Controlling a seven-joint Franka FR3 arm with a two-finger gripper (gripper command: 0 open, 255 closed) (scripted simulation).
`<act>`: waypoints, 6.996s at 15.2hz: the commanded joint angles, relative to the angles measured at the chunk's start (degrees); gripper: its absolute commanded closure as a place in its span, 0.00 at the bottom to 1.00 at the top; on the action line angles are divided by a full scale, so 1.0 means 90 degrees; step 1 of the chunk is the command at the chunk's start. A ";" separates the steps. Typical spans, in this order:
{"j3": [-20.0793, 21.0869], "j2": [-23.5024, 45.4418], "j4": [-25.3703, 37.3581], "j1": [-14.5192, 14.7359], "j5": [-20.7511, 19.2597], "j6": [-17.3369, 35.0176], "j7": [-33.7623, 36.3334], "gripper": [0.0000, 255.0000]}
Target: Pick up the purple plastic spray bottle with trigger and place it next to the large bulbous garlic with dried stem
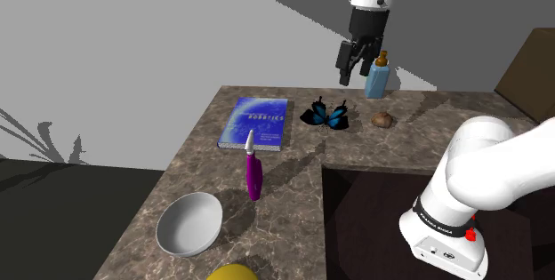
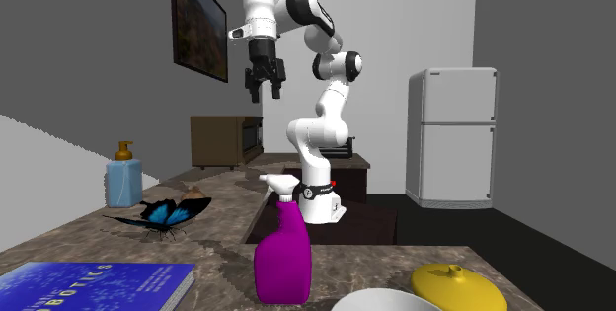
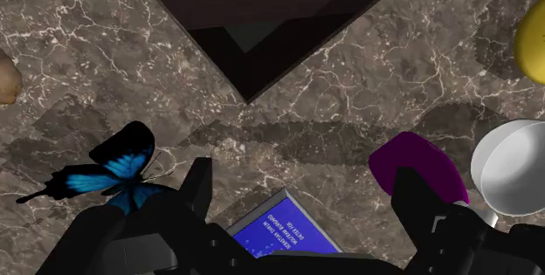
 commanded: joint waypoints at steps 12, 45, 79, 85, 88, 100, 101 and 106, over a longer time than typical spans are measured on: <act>0.0751 0.2216 0.0146 0.0034 0.0763 0.1546 0.1461 0.00; 0.1297 0.6933 0.2018 0.0339 0.1366 0.3746 0.3391 0.00; 0.1559 1.1253 0.7980 0.2408 -0.2299 0.1984 -0.0270 0.00; 0.1544 1.1306 0.7849 0.2389 -0.2317 0.2165 -0.0251 0.00; 0.1544 1.1307 0.7851 0.2390 -0.2317 0.2164 -0.0252 0.00; 0.1551 1.1258 0.7851 0.2387 -0.2310 0.2115 -0.0258 1.00; 0.1557 1.1210 0.7853 0.2384 -0.2302 0.2066 -0.0264 1.00; 0.1588 1.0991 0.7901 0.2375 -0.2264 0.1803 -0.0299 1.00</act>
